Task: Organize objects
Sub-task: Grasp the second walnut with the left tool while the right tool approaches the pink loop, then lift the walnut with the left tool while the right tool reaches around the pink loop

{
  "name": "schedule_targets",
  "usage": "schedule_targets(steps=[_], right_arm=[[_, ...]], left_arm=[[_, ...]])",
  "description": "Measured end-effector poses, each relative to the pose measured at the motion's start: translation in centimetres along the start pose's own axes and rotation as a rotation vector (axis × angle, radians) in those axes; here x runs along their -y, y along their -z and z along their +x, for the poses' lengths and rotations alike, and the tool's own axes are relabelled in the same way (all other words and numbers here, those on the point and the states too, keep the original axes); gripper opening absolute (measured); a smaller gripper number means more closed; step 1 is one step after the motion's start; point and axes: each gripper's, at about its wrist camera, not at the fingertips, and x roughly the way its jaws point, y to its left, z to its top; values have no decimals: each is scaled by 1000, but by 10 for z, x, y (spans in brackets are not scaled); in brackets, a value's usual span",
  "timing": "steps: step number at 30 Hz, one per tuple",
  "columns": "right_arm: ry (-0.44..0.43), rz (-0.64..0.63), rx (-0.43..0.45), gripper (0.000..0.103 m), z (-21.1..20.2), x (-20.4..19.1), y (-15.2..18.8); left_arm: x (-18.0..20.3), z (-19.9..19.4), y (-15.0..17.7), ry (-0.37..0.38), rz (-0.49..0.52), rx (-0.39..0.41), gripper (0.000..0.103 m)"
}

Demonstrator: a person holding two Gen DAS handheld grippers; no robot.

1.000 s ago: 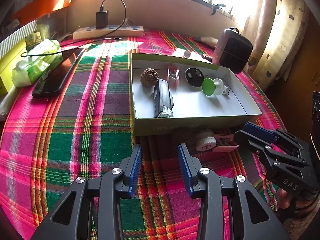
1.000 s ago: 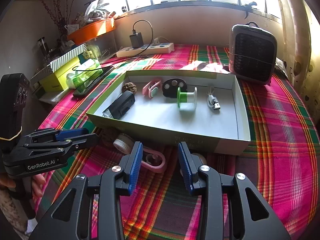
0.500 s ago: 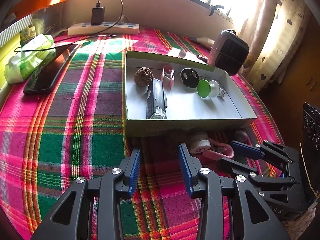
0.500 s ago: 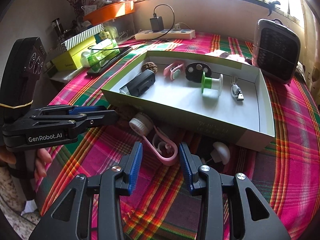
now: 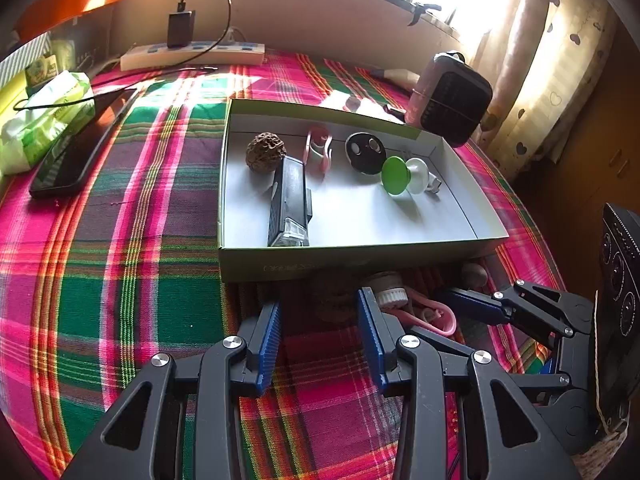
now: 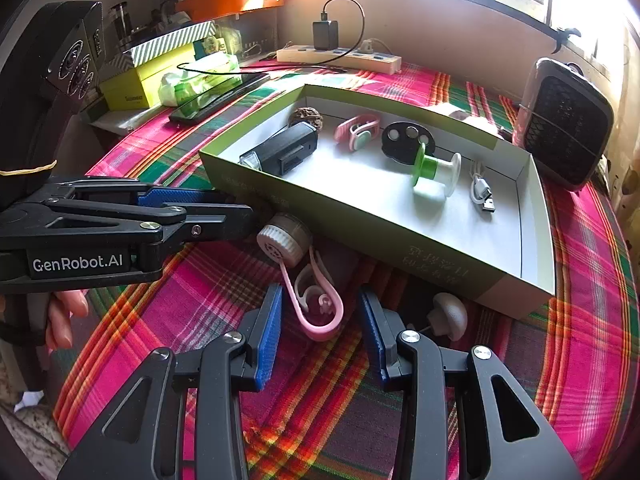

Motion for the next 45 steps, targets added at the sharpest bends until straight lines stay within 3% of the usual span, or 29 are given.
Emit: schedule_targets(steps=[6, 11, 19, 24, 45], right_arm=[[13, 16, 7, 39, -1, 3, 2], [27, 15, 11, 29, -3, 4, 4], [32, 36, 18, 24, -7, 8, 9], [46, 53, 17, 24, -8, 11, 11], [68, 84, 17, 24, -20, 8, 27]], left_arm=[[3, 5, -3, 0, -2, -6, 36], [4, 6, -3, -8, -4, -3, 36], [4, 6, -3, -6, -22, 3, 30], [5, 4, -1, -3, -27, 5, 25], [13, -13, 26, -31, 13, 8, 24]])
